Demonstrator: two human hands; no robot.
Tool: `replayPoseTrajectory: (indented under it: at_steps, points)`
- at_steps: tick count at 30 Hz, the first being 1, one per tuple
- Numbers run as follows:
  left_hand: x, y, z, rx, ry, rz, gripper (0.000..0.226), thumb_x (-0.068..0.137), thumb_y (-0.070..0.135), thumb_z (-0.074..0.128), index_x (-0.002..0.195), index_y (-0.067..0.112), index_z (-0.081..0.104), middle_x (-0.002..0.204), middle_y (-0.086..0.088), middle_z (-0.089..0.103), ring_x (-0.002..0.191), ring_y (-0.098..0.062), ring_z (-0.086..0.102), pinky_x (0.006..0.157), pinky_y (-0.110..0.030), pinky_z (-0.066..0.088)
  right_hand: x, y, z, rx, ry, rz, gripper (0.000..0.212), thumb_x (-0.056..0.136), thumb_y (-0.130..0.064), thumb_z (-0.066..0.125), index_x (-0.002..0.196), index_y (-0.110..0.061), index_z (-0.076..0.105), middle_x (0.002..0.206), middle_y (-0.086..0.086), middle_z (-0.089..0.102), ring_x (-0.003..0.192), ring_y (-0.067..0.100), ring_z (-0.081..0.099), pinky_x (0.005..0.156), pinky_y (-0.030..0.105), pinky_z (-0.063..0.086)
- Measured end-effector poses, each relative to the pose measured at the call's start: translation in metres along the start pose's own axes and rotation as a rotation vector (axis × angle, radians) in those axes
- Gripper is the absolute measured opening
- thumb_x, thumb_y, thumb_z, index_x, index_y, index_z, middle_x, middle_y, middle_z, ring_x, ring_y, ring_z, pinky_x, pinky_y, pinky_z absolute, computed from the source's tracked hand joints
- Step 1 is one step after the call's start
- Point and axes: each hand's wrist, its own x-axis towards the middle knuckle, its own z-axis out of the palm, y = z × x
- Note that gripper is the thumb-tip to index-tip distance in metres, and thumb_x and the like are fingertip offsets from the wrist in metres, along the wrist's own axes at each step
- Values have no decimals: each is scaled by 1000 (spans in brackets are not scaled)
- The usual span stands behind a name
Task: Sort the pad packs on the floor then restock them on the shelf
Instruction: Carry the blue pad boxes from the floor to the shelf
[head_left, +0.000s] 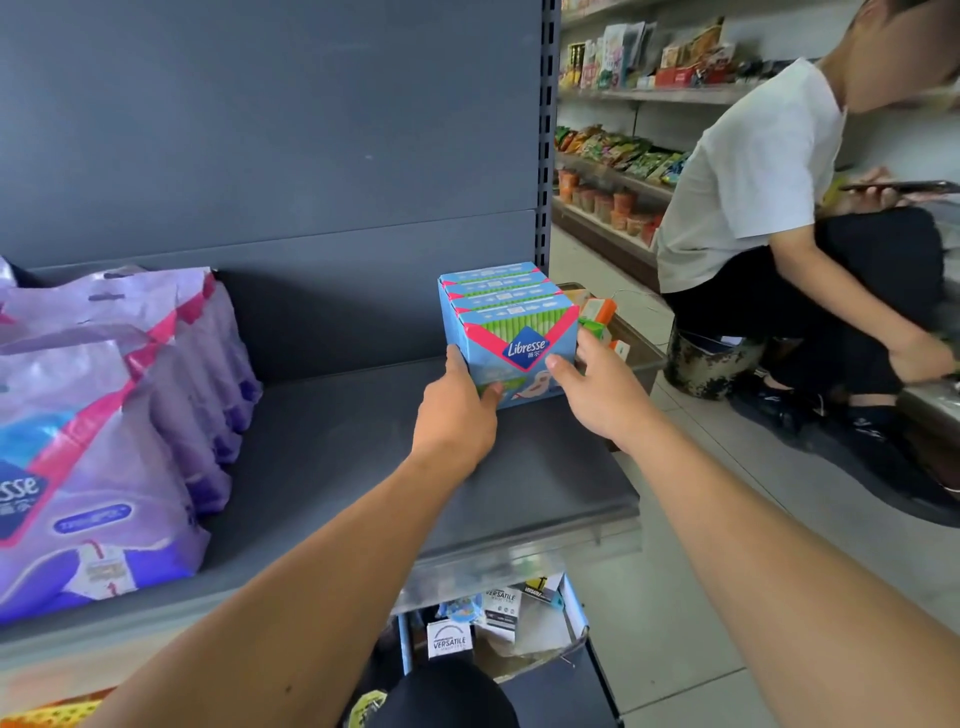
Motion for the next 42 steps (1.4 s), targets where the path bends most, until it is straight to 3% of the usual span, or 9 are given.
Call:
replayPoseTrajectory:
  at_steps: [4, 7, 9, 13, 15, 21, 26, 34, 42]
  points:
    - [-8, 4, -7, -17, 8, -2, 38, 92, 26, 59, 120, 11, 38, 117, -7, 59, 93, -25, 57, 65, -32, 44, -6, -3, -3, -45, 28, -4, 39, 99, -32, 52, 136, -23, 43, 127, -8, 58, 114, 10, 55, 70, 17, 42]
    - [-24, 9, -16, -57, 77, 65, 55, 91, 22, 60, 137, 12, 32, 137, -5, 43, 123, -24, 46, 83, -29, 41, -21, -9, -11, -88, 73, -2, 47, 98, -29, 53, 143, -24, 38, 139, -4, 54, 125, 17, 53, 91, 31, 44]
    - [-37, 13, -22, -53, 192, 193, 58, 90, 18, 59, 142, 13, 33, 141, -4, 38, 128, -21, 37, 94, -27, 37, -39, -13, -18, -186, 127, 2, 51, 97, -28, 53, 145, -24, 38, 140, 0, 53, 125, 21, 53, 98, 35, 44]
    - [-71, 35, -28, -48, 262, 452, 45, 89, 16, 56, 133, 17, 45, 130, 3, 47, 121, -14, 38, 80, -24, 38, -95, -28, -40, -465, 254, -122, 38, 95, -26, 54, 131, -15, 54, 124, 8, 60, 115, 29, 54, 89, 40, 47]
    - [-91, 53, -24, -134, 163, 616, 39, 89, 14, 54, 128, 16, 50, 124, 2, 53, 115, -14, 45, 83, -21, 38, -130, -36, -57, -528, 303, -147, 33, 95, -25, 55, 124, -12, 58, 120, 9, 60, 114, 29, 54, 88, 40, 47]
    - [-182, 112, 29, -80, -281, 900, 31, 88, 27, 47, 118, 19, 55, 113, -1, 57, 101, -21, 58, 84, -42, 50, -279, -24, -124, -746, 413, 81, 36, 97, -30, 51, 128, -12, 56, 128, 5, 58, 118, 28, 52, 93, 44, 46]
    - [-262, 144, 85, 38, -599, 960, 32, 94, 31, 48, 125, 22, 51, 127, -1, 51, 113, -24, 53, 96, -41, 45, -395, -6, -167, -787, 485, 382, 40, 98, -32, 46, 136, -20, 50, 138, 2, 52, 126, 24, 47, 102, 39, 41]
    - [-416, 153, 168, 25, -1007, 1131, 35, 95, 35, 51, 127, 21, 54, 128, -1, 55, 113, -20, 55, 96, -38, 47, -598, 23, -183, -679, 669, 964, 44, 98, -26, 48, 140, -14, 45, 136, 12, 53, 124, 30, 50, 100, 36, 40]
    - [-504, 134, 281, 196, -1261, 1056, 30, 94, 28, 50, 121, 19, 56, 124, -4, 58, 111, -23, 57, 89, -30, 45, -705, 109, -172, -417, 761, 1318, 41, 97, -23, 51, 136, -12, 46, 133, 12, 56, 120, 31, 52, 93, 33, 41]
